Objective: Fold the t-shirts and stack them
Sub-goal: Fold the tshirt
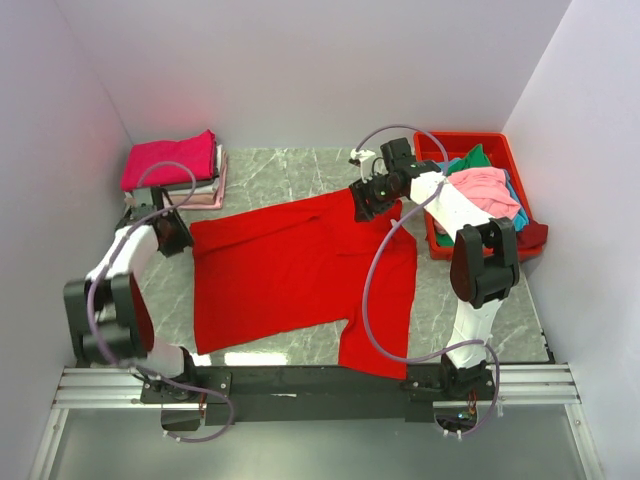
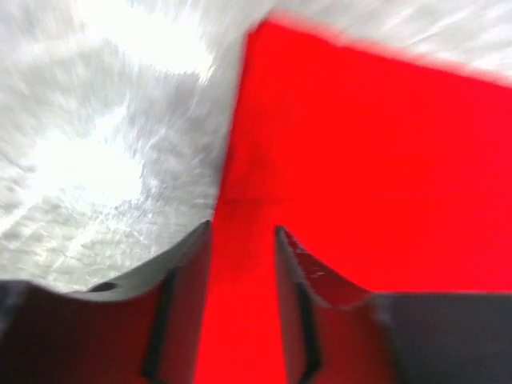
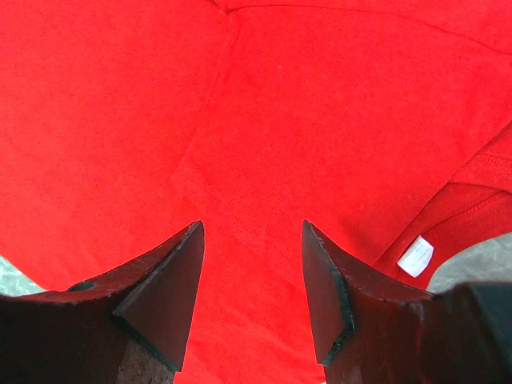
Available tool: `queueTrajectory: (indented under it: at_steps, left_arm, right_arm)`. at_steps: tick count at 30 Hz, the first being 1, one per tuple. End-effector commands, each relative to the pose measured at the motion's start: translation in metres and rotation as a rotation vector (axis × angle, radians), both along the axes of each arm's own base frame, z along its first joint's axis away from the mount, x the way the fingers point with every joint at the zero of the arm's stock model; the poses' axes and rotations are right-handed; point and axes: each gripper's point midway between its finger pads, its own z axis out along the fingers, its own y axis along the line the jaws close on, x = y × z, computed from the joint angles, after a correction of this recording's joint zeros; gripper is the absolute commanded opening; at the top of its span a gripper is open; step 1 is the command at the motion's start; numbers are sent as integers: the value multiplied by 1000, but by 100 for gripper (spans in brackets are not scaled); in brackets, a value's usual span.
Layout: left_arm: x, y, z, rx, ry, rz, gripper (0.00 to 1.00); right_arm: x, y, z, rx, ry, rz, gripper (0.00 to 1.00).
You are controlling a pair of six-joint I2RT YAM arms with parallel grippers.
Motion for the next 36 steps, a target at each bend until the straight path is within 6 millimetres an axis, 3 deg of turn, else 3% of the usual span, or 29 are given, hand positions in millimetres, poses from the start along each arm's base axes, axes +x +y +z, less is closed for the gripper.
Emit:
queueTrajectory:
  at_steps: [1, 6, 9, 13, 14, 16, 17, 18, 21, 23, 24, 25, 26, 27, 28, 31, 32, 34, 35, 36]
  left_arm:
    - [19, -5, 70, 43, -254, -83, 44]
    - [53, -40, 115, -22, -470, -299, 56]
    - [73, -46, 115, 6, -479, -377, 57]
    - [92, -26, 86, 89, -398, -294, 58]
    - [93, -19, 80, 106, -381, -266, 57]
    - [92, -5, 63, 138, -326, -198, 56]
    - [91, -2, 60, 149, -315, -180, 54]
    - [87, 1, 53, 149, -297, -148, 53]
    - [77, 14, 65, 193, -307, -66, 50]
    - [67, 24, 96, 243, -373, -12, 53]
    - [59, 28, 101, 253, -385, 11, 56]
    - [49, 31, 126, 266, -453, 41, 61]
    - [42, 33, 135, 266, -482, 61, 72]
    - [32, 34, 131, 252, -489, 88, 79]
    - [21, 35, 147, 254, -544, 108, 84]
    - [-1, 27, 139, 232, -546, 81, 87]
    - [-6, 27, 136, 235, -538, 79, 86]
    - [-21, 27, 131, 251, -519, 76, 85]
    - [-25, 27, 131, 256, -520, 82, 85]
    - [-31, 28, 129, 264, -518, 90, 85]
  right_arm:
    - [-3, -3, 37, 43, -86, 51, 59]
    - [-22, -3, 64, 95, -163, 158, 61]
    - [-45, 3, 79, 145, -214, 276, 61]
    - [-92, 16, 89, 236, -307, 553, 64]
    - [-116, 18, 79, 256, -256, 615, 65]
    - [-145, 28, 76, 286, -307, 801, 65]
    - [-175, 34, 63, 299, -237, 881, 66]
    - [-188, 38, 55, 279, -231, 944, 67]
    - [-216, 57, 24, 177, -245, 1075, 68]
    - [-215, 71, 9, 116, -295, 1083, 68]
    - [-226, 83, 7, 98, -325, 1129, 68]
    - [-223, 88, 3, 48, -342, 1118, 68]
    - [-220, 99, 4, 39, -390, 1124, 68]
    - [-221, 106, 1, 24, -398, 1133, 68]
    - [-235, 121, 0, 25, -402, 1167, 68]
    - [-244, 152, -6, -13, -452, 1179, 68]
    - [-247, 177, -3, -50, -548, 1170, 68]
    - [-249, 200, -17, -95, -556, 1131, 68]
    - [-257, 223, -8, -81, -608, 1141, 67]
    - [-259, 232, -22, -96, -588, 1149, 66]
